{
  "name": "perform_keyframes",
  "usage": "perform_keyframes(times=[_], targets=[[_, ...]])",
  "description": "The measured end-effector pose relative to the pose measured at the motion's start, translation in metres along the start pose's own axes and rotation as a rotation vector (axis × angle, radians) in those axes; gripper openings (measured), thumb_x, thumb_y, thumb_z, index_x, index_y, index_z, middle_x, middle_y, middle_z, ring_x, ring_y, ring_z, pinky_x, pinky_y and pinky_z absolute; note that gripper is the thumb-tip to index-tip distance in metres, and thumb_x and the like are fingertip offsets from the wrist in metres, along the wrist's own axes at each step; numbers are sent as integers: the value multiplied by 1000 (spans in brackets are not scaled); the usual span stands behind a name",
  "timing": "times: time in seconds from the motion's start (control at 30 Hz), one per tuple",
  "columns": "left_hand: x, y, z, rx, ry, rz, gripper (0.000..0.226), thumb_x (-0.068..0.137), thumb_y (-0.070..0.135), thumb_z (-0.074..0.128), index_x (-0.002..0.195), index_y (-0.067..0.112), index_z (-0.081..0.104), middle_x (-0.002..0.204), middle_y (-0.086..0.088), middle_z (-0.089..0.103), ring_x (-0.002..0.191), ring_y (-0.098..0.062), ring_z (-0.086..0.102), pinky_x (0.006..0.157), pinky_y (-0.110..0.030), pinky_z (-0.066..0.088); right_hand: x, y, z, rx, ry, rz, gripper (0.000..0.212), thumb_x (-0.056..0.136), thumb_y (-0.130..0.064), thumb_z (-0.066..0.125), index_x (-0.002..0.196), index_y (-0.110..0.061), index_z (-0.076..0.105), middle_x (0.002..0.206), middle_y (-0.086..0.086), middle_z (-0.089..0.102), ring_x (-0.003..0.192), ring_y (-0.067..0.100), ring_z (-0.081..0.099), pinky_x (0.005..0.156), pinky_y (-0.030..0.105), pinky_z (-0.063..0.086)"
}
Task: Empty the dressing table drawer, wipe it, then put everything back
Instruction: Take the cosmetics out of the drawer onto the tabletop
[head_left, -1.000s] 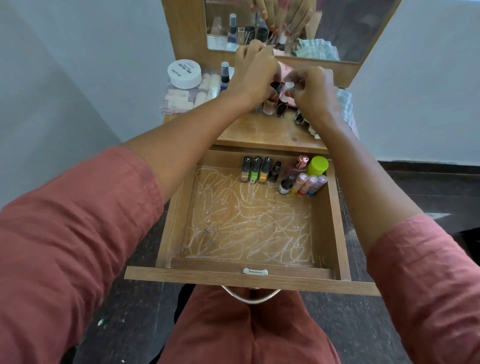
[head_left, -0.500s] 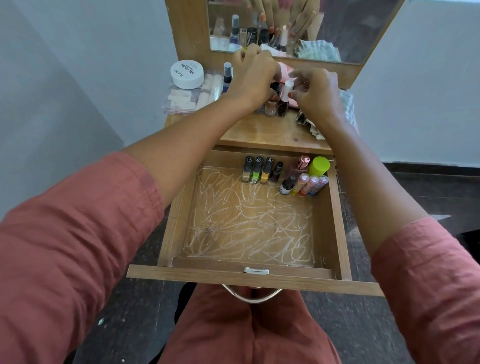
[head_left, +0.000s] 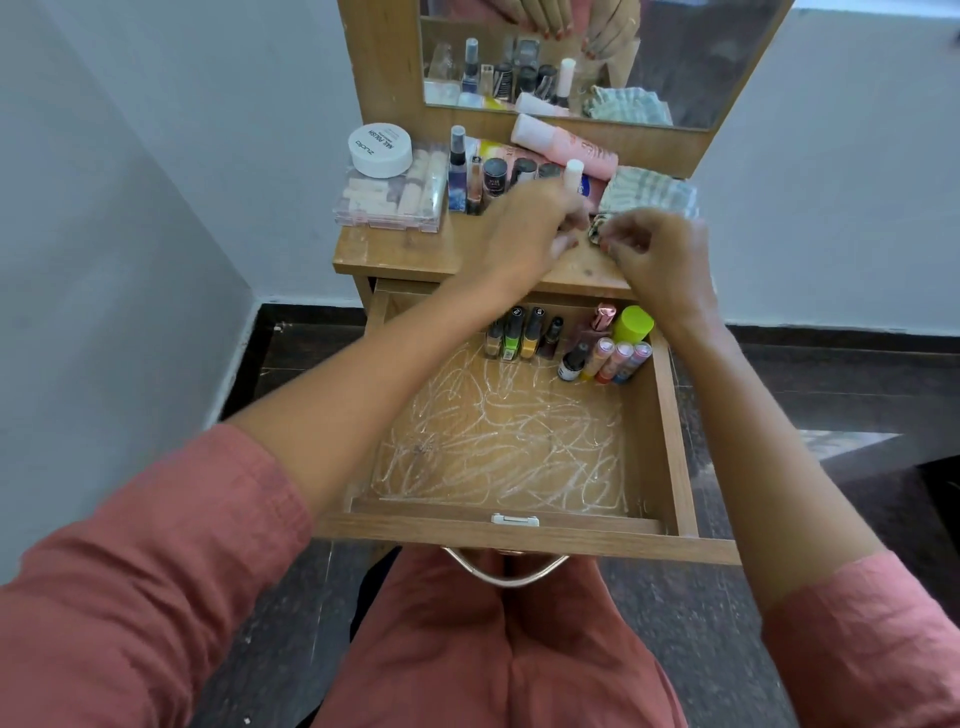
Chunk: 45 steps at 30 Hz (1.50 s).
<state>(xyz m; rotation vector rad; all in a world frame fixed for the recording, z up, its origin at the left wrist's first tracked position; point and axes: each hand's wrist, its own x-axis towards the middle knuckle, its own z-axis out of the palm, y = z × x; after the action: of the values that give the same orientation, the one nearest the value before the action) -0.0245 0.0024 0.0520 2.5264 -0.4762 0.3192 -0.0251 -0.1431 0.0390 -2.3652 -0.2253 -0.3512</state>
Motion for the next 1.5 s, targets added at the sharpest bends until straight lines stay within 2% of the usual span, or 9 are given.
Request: perform_keyframes(times=[0.07, 0.23, 0.3, 0.37, 0.5, 0.87, 1.07, 1.27, 1.5], targets=[[-16, 3, 13, -74, -63, -26, 18, 87, 9, 59, 104, 9, 65, 107, -5, 65, 88, -9, 56, 82, -20, 48, -18, 6, 1, 4, 1, 30, 17, 82, 3, 57, 96, 2, 68, 92, 13, 68, 74, 2, 55, 65, -5, 38], [-40, 0, 51, -99, -206, -117, 19, 87, 9, 59, 105, 10, 65, 103, -6, 67, 93, -19, 63, 82, -34, 52, -52, 29, 9, -35, -62, 124, 18, 82, 7, 55, 94, 2, 67, 91, 17, 67, 71, 19, 57, 59, 6, 45], [-44, 1, 65, -72, -238, -141, 22, 86, 10, 60, 107, 10, 64, 105, -8, 63, 96, -23, 61, 81, -36, 50, -60, 39, 15, -107, -88, 116, 20, 80, 5, 58, 96, 1, 67, 100, 16, 65, 84, 27, 59, 66, 10, 42], [-46, 3, 78, -49, -267, -171, 25, 85, 10, 61, 110, 10, 62, 108, -9, 59, 100, -26, 58, 83, -39, 49, -63, 47, 20, -206, -108, 95, 23, 78, -1, 62, 100, -2, 68, 106, 14, 64, 99, 32, 54, 85, 27, 41], [-49, 7, 92, -44, -290, -207, 28, 86, 7, 59, 114, 7, 59, 112, -12, 54, 105, -30, 56, 84, -42, 48, -67, 52, 28, -331, -93, 48, 22, 80, -7, 61, 101, -6, 69, 105, 13, 66, 99, 37, 53, 83, 41, 40], [-51, 11, 102, -39, -283, -262, 23, 88, 5, 53, 109, 3, 60, 107, -16, 56, 101, -34, 57, 83, -44, 48, -69, 49, 32, -472, -172, 41, 23, 89, -11, 50, 106, -12, 65, 111, 7, 61, 109, 28, 44, 87, 34, 21], [-57, 9, 95, -67, -266, -291, 23, 89, 6, 55, 111, 5, 62, 112, -13, 58, 100, -29, 60, 78, -33, 47, -72, 46, 32, -425, -161, 44, 19, 85, -7, 54, 98, -12, 68, 105, 5, 66, 106, 28, 47, 82, 32, 18], [-62, 5, 77, -87, -240, -308, 26, 89, 9, 56, 114, 8, 63, 118, -11, 59, 105, -27, 59, 85, -32, 46, -73, 32, 26, -329, -130, -28, 17, 75, 1, 61, 87, -7, 70, 91, 9, 69, 90, 34, 55, 77, 39, 41], [-54, 4, 24, -103, -175, -284, 24, 87, 14, 60, 110, 9, 65, 114, -10, 65, 102, -22, 60, 81, -25, 44, -63, -7, 5, -187, -141, -21, 13, 84, -1, 55, 92, -6, 65, 103, 11, 62, 79, 34, 61, 70, 44, 52]])
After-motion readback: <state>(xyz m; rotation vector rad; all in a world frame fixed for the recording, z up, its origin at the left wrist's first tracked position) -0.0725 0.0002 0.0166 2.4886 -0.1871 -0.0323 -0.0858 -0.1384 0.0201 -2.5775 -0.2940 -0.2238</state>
